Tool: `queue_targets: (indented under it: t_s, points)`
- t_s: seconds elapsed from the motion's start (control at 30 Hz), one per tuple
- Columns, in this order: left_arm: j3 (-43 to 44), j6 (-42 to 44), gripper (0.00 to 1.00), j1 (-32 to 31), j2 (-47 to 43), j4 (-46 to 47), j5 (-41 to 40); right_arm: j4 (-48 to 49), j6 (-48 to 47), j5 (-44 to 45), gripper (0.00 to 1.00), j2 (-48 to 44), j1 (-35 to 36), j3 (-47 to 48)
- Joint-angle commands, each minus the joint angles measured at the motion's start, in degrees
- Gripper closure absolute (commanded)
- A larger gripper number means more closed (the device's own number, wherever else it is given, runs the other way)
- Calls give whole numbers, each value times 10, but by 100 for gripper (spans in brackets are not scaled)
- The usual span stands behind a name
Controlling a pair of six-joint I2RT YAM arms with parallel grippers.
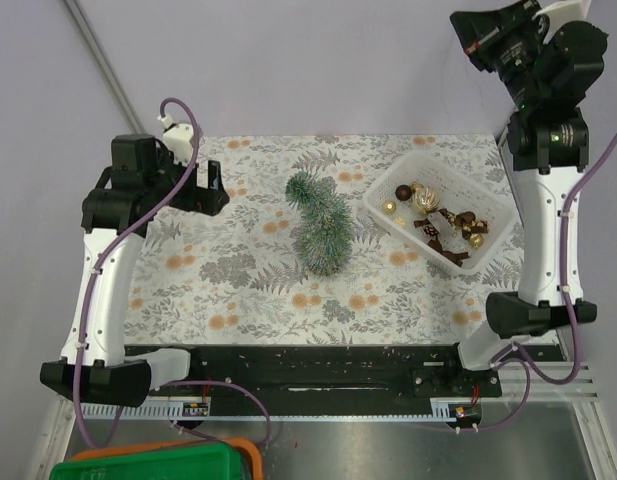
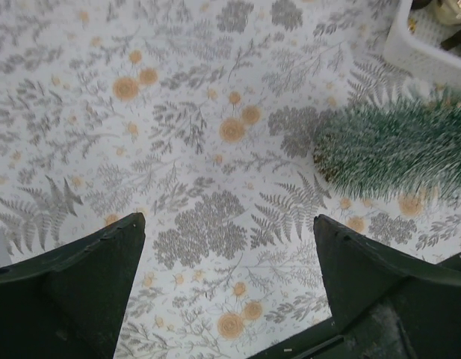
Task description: Decorate the small christmas tree
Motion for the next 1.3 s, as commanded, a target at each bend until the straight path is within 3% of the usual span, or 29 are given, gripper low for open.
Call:
queue_targets:
  t_s: [0.0, 0.17, 0.37, 0.63, 0.73, 1.0, 1.27]
  points:
    - [102, -7, 1, -16, 38, 55, 34, -65, -31, -1, 100, 90, 39, 196]
    - [122, -23, 1, -41, 59, 153, 34, -75, -18, 18, 100, 202, 80, 393]
    - [69, -20, 1, -78, 64, 246, 42, 42, -5, 11, 100, 187, 108, 307]
    - [47, -31, 1, -111, 101, 383, 62, 128, 4, -27, 100, 260, 133, 389]
    - [71, -73, 1, -111, 129, 447, 112, 183, 25, -37, 100, 248, 133, 349]
    - [90, -200, 1, -113, 195, 611, 257, 270, 119, -85, 100, 288, 136, 371]
    - [109, -207, 1, -135, 228, 633, 301, 315, 154, -85, 100, 311, 153, 380]
